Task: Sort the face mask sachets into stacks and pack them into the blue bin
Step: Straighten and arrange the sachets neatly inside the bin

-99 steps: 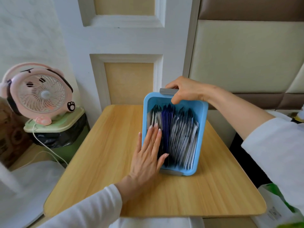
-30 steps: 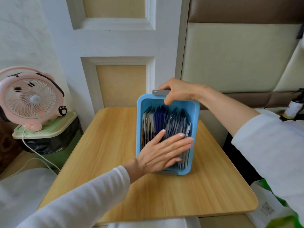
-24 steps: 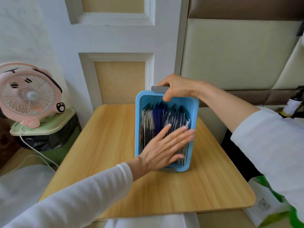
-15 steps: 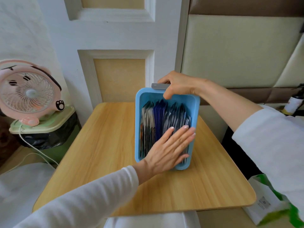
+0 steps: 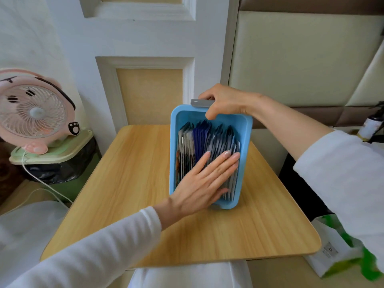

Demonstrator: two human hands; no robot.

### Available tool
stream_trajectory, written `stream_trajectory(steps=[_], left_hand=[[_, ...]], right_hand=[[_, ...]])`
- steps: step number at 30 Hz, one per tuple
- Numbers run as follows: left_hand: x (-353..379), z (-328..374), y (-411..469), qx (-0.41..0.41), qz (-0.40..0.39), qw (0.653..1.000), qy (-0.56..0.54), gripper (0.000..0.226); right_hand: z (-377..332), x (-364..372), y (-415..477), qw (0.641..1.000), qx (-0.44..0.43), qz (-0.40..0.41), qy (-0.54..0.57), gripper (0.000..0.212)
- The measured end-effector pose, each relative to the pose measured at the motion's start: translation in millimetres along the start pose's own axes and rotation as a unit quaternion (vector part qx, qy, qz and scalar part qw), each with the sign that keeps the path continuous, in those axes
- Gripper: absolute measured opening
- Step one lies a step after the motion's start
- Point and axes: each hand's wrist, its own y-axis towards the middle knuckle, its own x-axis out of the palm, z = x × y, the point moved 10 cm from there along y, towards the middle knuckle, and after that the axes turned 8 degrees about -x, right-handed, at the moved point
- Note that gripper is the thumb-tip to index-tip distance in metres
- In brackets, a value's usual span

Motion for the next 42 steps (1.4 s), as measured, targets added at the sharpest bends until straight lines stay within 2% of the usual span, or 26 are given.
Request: stream_trajectory(steps=[2,4,5,6,7,8,9,10,11,13,15,18,20,22,24,26,28,31,34,37,39,42], left_hand=[[-26,-27,-17,-0.057,0.094,0.987,-0.12,0.06],[-28,-80,-45,-0.213,0.161,0.937,-0.223,0.056],[-16,-108,-60,-0.31,0.143,0.905,-0.255,0.061],[5,-129,-74,-0.397,0.079,0.87,-0.282,0.074],[30,-140,-87,-0.451,-0.021,0.838,-0.306,0.092],[53,-141,-99,-0.46,-0.133,0.819,-0.315,0.105],[69,-137,-108,-0.434,-0.236,0.815,-0.302,0.112],[78,-130,-115,-0.393,-0.307,0.821,-0.278,0.112],[80,-123,-118,-0.356,-0.341,0.83,-0.261,0.107],[77,-115,-117,-0.331,-0.334,0.835,-0.286,0.083],[69,-114,-111,-0.347,-0.302,0.811,-0.362,0.054],[43,-147,-92,-0.427,-0.204,0.742,-0.475,0.051],[30,-172,-78,-0.465,-0.16,0.722,-0.487,0.047],[34,-191,-69,-0.484,-0.176,0.704,-0.489,0.048],[48,-202,-71,-0.51,-0.219,0.673,-0.489,0.04],[59,-204,-83,-0.553,-0.263,0.637,-0.468,0.034],[61,-196,-92,-0.573,-0.301,0.617,-0.447,0.039],[61,-172,-96,-0.554,-0.359,0.586,-0.47,0.053],[54,-159,-97,-0.552,-0.362,0.539,-0.523,0.055],[52,-154,-93,-0.544,-0.347,0.538,-0.543,0.046],[52,-157,-93,-0.572,-0.325,0.532,-0.534,0.036],[51,-168,-93,-0.611,-0.282,0.512,-0.534,0.036]], right_hand=[[-1,2,1,1.0,-0.005,0.007,-0.022,0.033],[-3,4,4,0.998,-0.015,0.011,-0.062,0.03],[-4,4,5,0.997,-0.017,0.014,-0.076,0.028],[-4,4,6,0.996,-0.019,0.018,-0.085,0.026],[-4,3,6,0.995,-0.021,0.025,-0.091,0.022],[-3,2,6,0.994,-0.023,0.034,-0.099,0.017],[-3,1,5,0.992,-0.026,0.047,-0.113,0.01],[-3,-2,4,0.988,-0.031,0.062,-0.139,0.004],[-5,-4,3,0.981,-0.037,0.075,-0.174,0.004],[-7,-10,1,0.969,-0.04,0.092,-0.225,0.004],[1,-24,-2,0.964,-0.017,0.114,-0.238,0.015],[38,-54,-14,0.956,0.073,0.166,-0.23,0.019],[69,-55,-28,0.958,0.149,0.149,-0.193,0.021],[96,-34,-40,0.967,0.207,0.093,-0.119,0.016],[125,1,-56,0.961,0.272,-0.003,-0.047,0.016],[149,43,-83,0.933,0.332,-0.138,-0.008,0.028],[162,70,-104,0.913,0.346,-0.214,0.039,0.041],[168,72,-106,0.927,0.313,-0.172,0.113,0.049],[167,70,-96,0.943,0.283,-0.082,0.156,0.034],[171,77,-90,0.94,0.277,-0.046,0.192,0.027],[168,73,-89,0.943,0.275,-0.051,0.182,0.024],[159,59,-87,0.937,0.261,-0.036,0.228,0.024]])
